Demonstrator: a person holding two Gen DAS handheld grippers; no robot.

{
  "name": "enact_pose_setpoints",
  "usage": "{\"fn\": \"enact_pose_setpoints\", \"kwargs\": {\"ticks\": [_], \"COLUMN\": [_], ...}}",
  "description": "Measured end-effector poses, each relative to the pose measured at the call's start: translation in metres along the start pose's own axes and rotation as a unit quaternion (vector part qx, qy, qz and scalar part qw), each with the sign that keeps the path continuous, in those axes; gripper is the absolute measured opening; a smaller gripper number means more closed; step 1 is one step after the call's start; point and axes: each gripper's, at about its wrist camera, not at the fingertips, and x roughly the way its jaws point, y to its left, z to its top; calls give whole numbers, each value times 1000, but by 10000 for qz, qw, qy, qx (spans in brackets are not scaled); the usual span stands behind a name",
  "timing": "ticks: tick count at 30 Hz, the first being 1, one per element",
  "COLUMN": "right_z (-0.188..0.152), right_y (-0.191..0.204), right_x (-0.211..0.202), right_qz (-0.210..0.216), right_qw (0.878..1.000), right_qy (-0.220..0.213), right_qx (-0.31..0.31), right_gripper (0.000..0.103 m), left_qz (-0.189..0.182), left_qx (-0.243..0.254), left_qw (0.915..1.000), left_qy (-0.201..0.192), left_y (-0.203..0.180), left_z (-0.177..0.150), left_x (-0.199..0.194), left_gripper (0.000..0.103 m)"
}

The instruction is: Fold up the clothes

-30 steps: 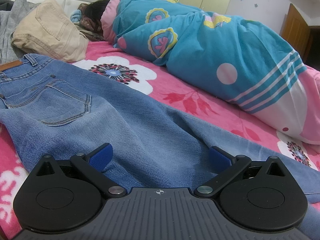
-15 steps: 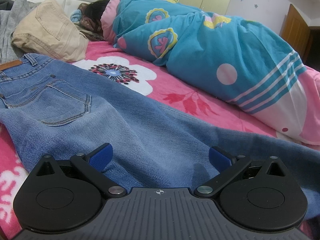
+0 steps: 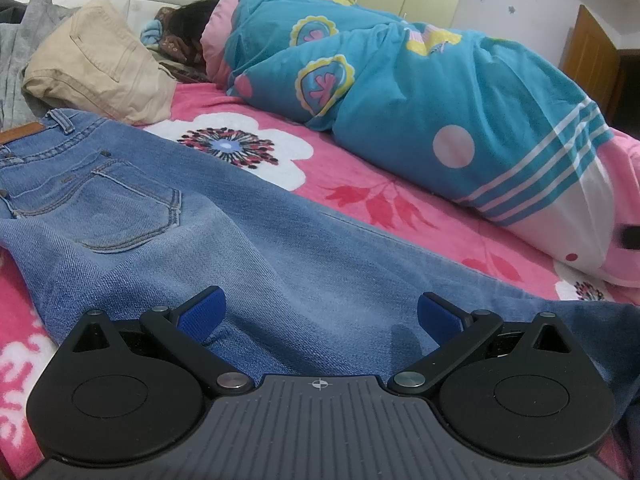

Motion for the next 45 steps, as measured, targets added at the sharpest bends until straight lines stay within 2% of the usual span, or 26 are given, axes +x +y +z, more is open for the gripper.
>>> {"fn": "enact_pose_setpoints", "kwargs": {"ticks": [2, 7, 10, 13, 16, 20, 25, 26, 27, 32, 37, 41, 45], "right_z": [13, 29, 35, 39, 36, 33, 33, 33, 32, 38, 53, 61, 54], "right_y": [28, 67, 77, 85, 88, 88, 96, 100, 104, 111, 110, 111, 111], "right_x": [41, 126, 154, 174, 191, 192, 189, 189, 187, 166, 152, 157, 172], "right_qz": [535, 1168, 1472, 1604, 1614, 1652, 1612, 1497, 1385, 909, 701, 599, 497], "right_qw": [9970, 9809, 9724, 9660, 9626, 9625, 9604, 9610, 9619, 9689, 9708, 9693, 9655], "right_qy": [263, 822, 1048, 1208, 1379, 1404, 1441, 1404, 1344, 833, 495, 456, 565], "right_qx": [-489, -1324, -1476, -1628, -1683, -1632, -1758, -1854, -1935, -2145, -2242, -2341, -2493], "right_gripper": [44, 41, 39, 39, 39, 38, 19, 8, 2, 1, 1, 1, 1], "left_qz": [-5, -17, -24, -26, -24, 5, 1, 2, 4, -21, 45, 89, 114], "left_qx": [-3, -12, -17, -18, -14, 18, 12, 15, 15, -122, -242, -226, -210], "left_qw": [10000, 10000, 10000, 10000, 10000, 10000, 10000, 10000, 10000, 9996, 9991, 9990, 9992], "left_qy": [0, -2, -2, -5, -9, -19, -28, -30, -37, -239, -349, -382, -333], "left_y": [0, 1, 2, 2, 1, 0, 0, 0, 0, 4, 10, 11, 11], "left_z": [0, 0, 0, 0, -1, -1, -1, -1, 0, 4, 9, 11, 10], "left_x": [0, 0, 0, -1, -1, 0, 0, 0, 0, -7, -8, -8, -6], "left_gripper": [103, 103, 103, 103, 103, 103, 103, 103, 103, 103, 103, 103, 103]}}
